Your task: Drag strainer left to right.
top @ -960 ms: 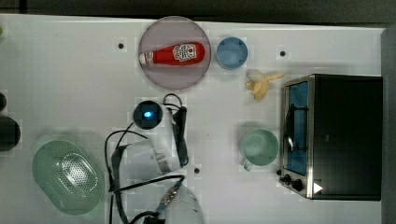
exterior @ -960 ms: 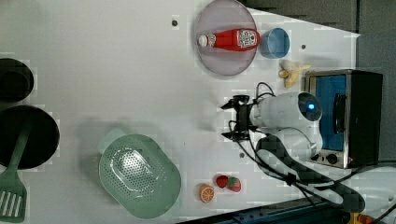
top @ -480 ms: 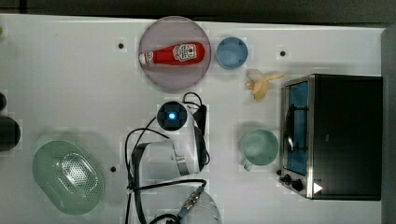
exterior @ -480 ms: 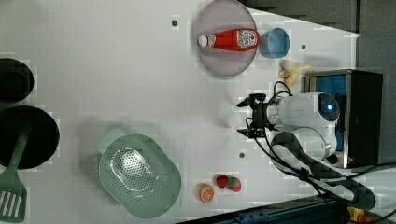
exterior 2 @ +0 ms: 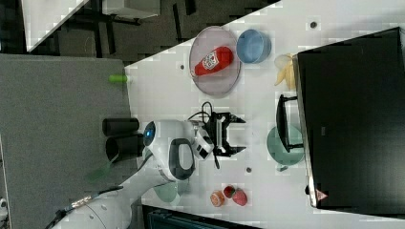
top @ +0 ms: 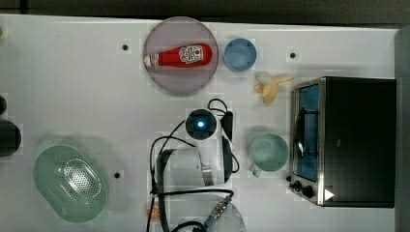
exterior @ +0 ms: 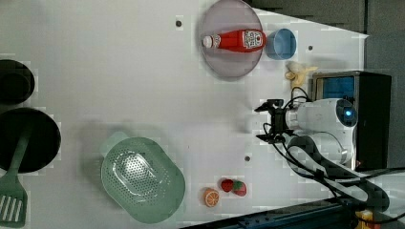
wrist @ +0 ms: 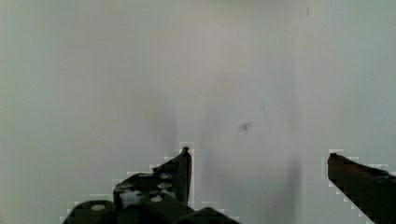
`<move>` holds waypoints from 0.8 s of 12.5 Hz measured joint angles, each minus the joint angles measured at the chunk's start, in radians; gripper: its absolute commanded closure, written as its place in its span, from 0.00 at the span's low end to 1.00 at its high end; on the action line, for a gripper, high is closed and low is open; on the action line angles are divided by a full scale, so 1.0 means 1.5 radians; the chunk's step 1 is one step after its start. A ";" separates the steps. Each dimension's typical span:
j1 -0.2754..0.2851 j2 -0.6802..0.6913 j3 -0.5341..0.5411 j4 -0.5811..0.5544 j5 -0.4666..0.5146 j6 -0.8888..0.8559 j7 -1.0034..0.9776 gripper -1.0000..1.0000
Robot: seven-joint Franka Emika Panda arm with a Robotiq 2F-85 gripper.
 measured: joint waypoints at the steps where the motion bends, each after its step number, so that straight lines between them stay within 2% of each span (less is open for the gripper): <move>1: 0.003 0.000 -0.019 0.001 0.007 0.004 -0.012 0.00; 3: 0.007 0.002 -0.054 0.004 0.025 -0.007 -0.031 0.00; 10: -0.022 -0.002 -0.118 -0.004 0.018 0.005 -0.105 0.00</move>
